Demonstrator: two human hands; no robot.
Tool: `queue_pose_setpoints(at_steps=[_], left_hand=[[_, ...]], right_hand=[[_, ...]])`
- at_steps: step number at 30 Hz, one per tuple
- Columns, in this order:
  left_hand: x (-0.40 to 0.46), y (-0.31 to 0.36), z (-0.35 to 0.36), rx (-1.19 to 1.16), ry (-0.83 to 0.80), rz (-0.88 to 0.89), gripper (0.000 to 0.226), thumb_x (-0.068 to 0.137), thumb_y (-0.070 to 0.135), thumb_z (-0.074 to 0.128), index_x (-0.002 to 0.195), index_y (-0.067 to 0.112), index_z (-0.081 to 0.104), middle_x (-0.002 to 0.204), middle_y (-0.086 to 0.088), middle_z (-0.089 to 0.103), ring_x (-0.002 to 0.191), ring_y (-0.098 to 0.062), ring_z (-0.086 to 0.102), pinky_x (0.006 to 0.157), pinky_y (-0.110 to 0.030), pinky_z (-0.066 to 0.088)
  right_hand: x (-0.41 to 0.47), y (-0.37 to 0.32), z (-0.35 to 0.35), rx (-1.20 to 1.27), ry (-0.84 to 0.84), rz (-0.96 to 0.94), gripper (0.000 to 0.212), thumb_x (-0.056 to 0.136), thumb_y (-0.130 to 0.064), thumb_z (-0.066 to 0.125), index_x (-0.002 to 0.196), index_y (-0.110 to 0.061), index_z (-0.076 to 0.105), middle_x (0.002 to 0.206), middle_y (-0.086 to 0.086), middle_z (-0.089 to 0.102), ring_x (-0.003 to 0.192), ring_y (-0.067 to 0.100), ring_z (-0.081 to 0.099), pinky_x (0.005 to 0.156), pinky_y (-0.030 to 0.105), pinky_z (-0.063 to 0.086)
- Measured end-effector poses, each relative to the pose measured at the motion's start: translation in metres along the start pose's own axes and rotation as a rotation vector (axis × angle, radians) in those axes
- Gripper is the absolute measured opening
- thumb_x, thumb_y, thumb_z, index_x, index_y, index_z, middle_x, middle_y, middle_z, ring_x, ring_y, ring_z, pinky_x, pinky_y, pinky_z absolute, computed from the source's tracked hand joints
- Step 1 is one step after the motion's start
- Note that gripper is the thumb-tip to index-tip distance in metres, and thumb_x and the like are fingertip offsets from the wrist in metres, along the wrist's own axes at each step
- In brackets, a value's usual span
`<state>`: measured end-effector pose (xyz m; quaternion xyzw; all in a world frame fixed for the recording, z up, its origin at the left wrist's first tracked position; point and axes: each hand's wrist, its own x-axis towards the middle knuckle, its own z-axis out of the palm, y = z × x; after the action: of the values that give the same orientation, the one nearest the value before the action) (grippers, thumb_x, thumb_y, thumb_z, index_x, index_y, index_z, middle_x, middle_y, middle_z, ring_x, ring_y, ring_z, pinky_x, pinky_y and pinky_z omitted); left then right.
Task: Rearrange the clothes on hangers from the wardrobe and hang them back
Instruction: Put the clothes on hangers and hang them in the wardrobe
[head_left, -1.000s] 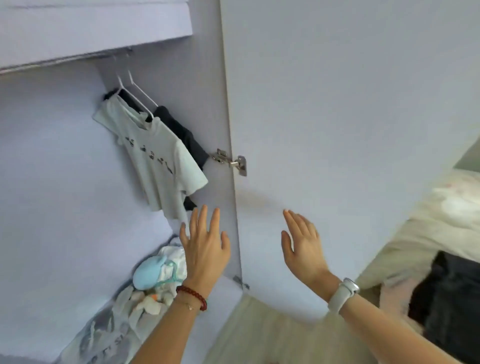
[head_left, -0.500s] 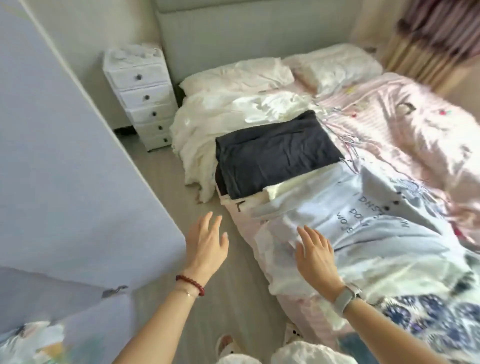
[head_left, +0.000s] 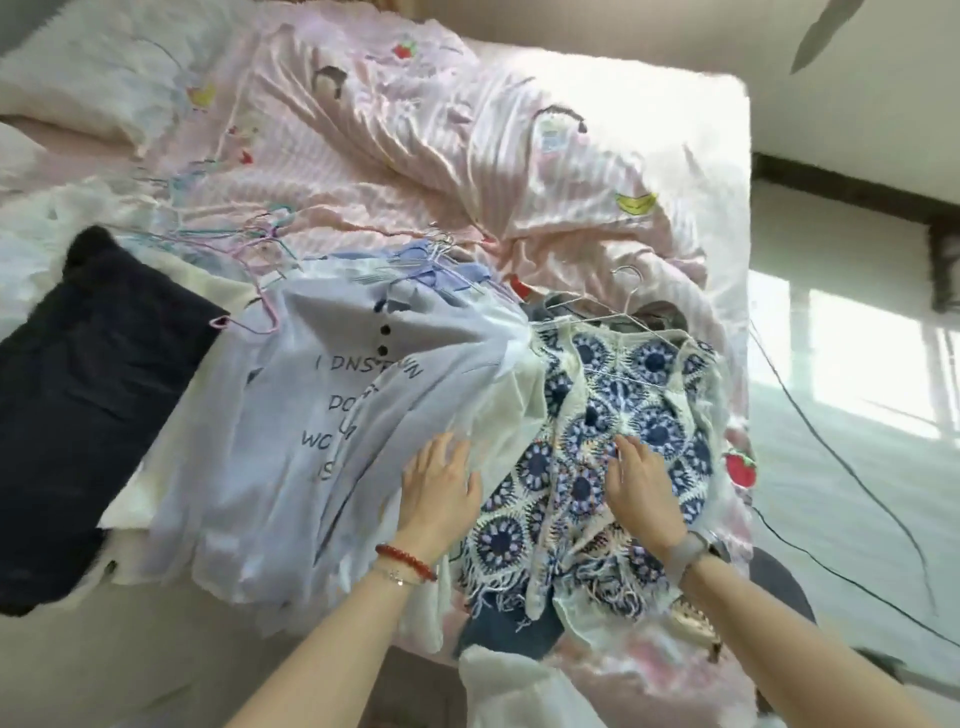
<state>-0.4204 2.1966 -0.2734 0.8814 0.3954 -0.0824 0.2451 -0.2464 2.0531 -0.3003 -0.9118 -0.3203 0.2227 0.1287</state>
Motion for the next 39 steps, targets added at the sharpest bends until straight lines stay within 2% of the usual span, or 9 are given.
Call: queue_pose_setpoints(at_steps=[5, 10, 13, 20, 23, 28, 33, 36, 39], left_hand=[[0.074, 0.061, 0.045, 0.046, -0.189, 0.109, 0.049, 0.096, 0.024, 0.035, 0.144, 0.021, 0.025, 0.153, -0.003, 0.019, 0.141, -0.017, 0.013, 0.117, -0.041, 0.007], [0.154, 0.088, 0.063, 0.137, -0.141, 0.201, 0.047, 0.096, 0.018, 0.038, 0.142, 0.017, 0.027, 0.15, -0.007, 0.025, 0.139, -0.021, 0.02, 0.117, -0.041, 0.013], [0.205, 0.098, 0.069, 0.157, -0.079, 0.204, 0.056, 0.095, 0.017, 0.041, 0.146, 0.015, 0.019, 0.152, -0.011, 0.02, 0.14, -0.025, 0.018, 0.114, -0.044, 0.018], [0.283, 0.105, 0.089, 0.312, -0.095, 0.185, 0.051, 0.098, 0.021, 0.033, 0.146, 0.014, 0.016, 0.153, -0.009, 0.019, 0.14, -0.025, 0.019, 0.108, -0.047, 0.02], [0.293, 0.109, 0.094, 0.338, -0.027, 0.148, 0.041, 0.098, 0.024, 0.035, 0.139, 0.02, 0.033, 0.14, -0.006, 0.039, 0.123, -0.027, 0.039, 0.097, -0.041, 0.024], [0.291, 0.114, 0.093, 0.245, 0.041, 0.19, 0.032, 0.1, 0.031, 0.034, 0.122, 0.02, 0.055, 0.114, -0.005, 0.054, 0.101, -0.023, 0.05, 0.086, -0.033, 0.019], [0.281, 0.128, 0.076, 0.201, -0.07, 0.272, 0.027, 0.098, 0.027, 0.039, 0.115, 0.012, 0.054, 0.112, -0.006, 0.05, 0.094, -0.02, 0.048, 0.084, -0.031, 0.028], [0.266, 0.146, 0.065, 0.106, -0.169, 0.316, 0.023, 0.098, 0.026, 0.039, 0.108, 0.009, 0.051, 0.104, -0.004, 0.046, 0.083, -0.016, 0.048, 0.072, -0.027, 0.036], [0.24, 0.161, 0.055, 0.052, -0.188, 0.363, 0.021, 0.1, 0.027, 0.035, 0.1, 0.012, 0.05, 0.09, -0.001, 0.057, 0.079, -0.02, 0.057, 0.071, -0.033, 0.046]], right_hand=[[0.081, 0.075, -0.018, 0.059, 0.024, 0.15, 0.04, 0.096, -0.012, 0.035, 0.134, -0.001, 0.036, 0.134, 0.014, 0.044, 0.124, 0.025, 0.039, 0.107, 0.037, 0.033], [0.163, 0.129, -0.028, 0.025, 0.104, 0.215, 0.034, 0.087, 0.003, 0.04, 0.12, -0.001, 0.045, 0.117, 0.017, 0.053, 0.106, 0.029, 0.049, 0.096, 0.043, 0.042], [0.198, 0.153, -0.026, -0.02, 0.163, 0.182, 0.039, 0.085, 0.006, 0.04, 0.121, -0.005, 0.048, 0.122, 0.012, 0.052, 0.115, 0.026, 0.044, 0.106, 0.037, 0.025], [0.234, 0.182, -0.011, 0.007, 0.189, 0.171, 0.039, 0.094, -0.027, 0.045, 0.131, -0.016, 0.046, 0.127, 0.008, 0.05, 0.121, 0.026, 0.037, 0.103, 0.041, 0.023], [0.229, 0.184, -0.008, 0.0, 0.199, 0.115, 0.034, 0.094, -0.031, 0.046, 0.123, -0.016, 0.054, 0.118, 0.009, 0.052, 0.114, 0.027, 0.037, 0.096, 0.037, 0.022], [0.225, 0.193, 0.0, -0.013, 0.191, 0.097, 0.028, 0.092, -0.031, 0.049, 0.114, -0.016, 0.059, 0.115, 0.009, 0.053, 0.113, 0.027, 0.039, 0.095, 0.036, 0.022], [0.212, 0.198, -0.006, 0.069, 0.256, 0.094, 0.016, 0.09, -0.012, 0.047, 0.101, -0.01, 0.058, 0.109, 0.01, 0.056, 0.104, 0.028, 0.044, 0.086, 0.039, 0.031], [0.197, 0.202, -0.016, 0.131, 0.348, 0.145, 0.015, 0.085, 0.001, 0.044, 0.094, -0.008, 0.054, 0.096, 0.014, 0.057, 0.079, 0.027, 0.046, 0.071, 0.037, 0.035], [0.183, 0.209, -0.041, 0.137, 0.373, 0.14, 0.014, 0.088, -0.001, 0.046, 0.098, -0.002, 0.056, 0.085, 0.02, 0.058, 0.076, 0.032, 0.049, 0.071, 0.039, 0.033]])
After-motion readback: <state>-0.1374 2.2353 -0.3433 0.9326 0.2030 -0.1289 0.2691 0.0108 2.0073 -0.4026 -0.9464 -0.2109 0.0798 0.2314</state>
